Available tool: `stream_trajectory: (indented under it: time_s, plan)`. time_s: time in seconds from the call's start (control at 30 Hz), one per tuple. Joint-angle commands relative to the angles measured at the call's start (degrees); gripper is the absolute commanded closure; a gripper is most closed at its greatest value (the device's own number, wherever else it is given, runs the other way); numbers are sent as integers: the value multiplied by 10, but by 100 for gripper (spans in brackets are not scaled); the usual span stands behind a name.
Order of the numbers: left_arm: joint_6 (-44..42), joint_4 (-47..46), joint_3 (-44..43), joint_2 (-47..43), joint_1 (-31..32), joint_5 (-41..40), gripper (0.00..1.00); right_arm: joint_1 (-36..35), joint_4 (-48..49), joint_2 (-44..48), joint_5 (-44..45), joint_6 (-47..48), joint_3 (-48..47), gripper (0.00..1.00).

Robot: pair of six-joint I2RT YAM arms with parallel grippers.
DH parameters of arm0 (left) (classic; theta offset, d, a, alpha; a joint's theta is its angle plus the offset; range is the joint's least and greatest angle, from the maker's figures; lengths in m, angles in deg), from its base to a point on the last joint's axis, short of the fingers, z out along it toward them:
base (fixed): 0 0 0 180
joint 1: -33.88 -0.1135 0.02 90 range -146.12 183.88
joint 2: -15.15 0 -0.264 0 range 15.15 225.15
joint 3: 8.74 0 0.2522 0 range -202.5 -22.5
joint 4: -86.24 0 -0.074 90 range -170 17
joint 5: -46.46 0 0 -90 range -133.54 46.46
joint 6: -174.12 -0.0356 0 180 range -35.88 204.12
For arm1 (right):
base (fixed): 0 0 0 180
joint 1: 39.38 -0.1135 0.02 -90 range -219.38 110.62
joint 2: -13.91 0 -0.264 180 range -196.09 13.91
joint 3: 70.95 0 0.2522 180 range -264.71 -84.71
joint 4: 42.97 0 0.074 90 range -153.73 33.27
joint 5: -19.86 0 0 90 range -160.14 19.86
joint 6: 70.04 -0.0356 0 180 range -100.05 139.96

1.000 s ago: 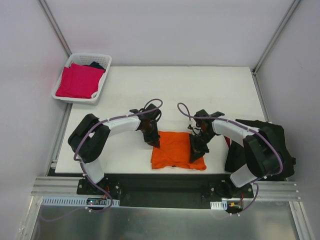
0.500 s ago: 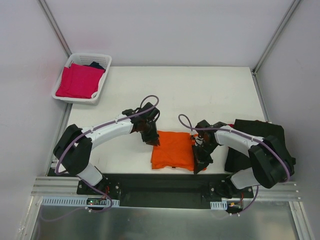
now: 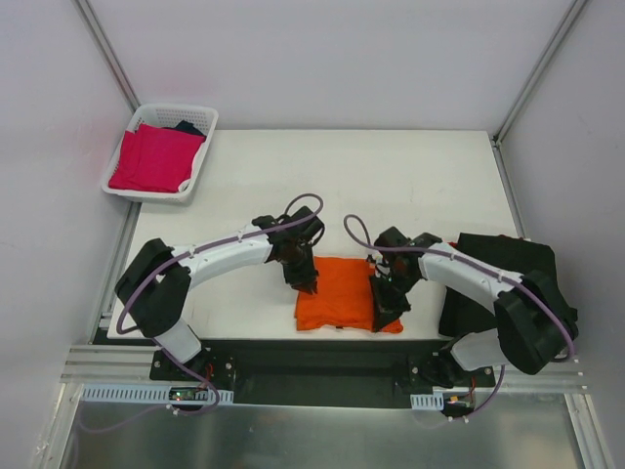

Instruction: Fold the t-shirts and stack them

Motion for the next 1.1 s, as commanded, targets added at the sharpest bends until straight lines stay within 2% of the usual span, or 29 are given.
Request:
stream_trajectory:
  time_s: [0.0,0.03,0.13,0.27,0.4,0.5,0.53,0.6,0.73,0.87,1.07]
  plan:
    - [-15,46,-78,-18,2,-22,83,8,-121,43,18,22,-136,99]
    - [-18,52,-102,-18,2,-20,83,12,-145,41,20,29,-187,99]
    - [-23,64,-135,-18,2,-9,82,30,-215,34,17,50,-264,99]
    - [-39,75,-161,-2,1,-14,81,82,-243,22,49,82,-291,99]
    - [-49,85,-191,28,0,-3,82,173,-226,38,152,75,-282,99]
    - [-59,86,-199,45,0,0,83,243,-218,60,295,45,-289,99]
    - [-60,86,-202,51,0,1,84,259,-214,69,311,37,-290,99]
    - [-70,85,-227,77,1,7,87,299,-205,77,304,26,-285,99]
    - [-89,84,-285,150,6,29,100,313,-194,73,249,33,-269,99]
    - [-97,83,-302,210,25,47,100,313,-195,75,242,46,-253,99]
    - [-100,66,-256,232,48,47,100,314,-198,77,244,56,-236,99]
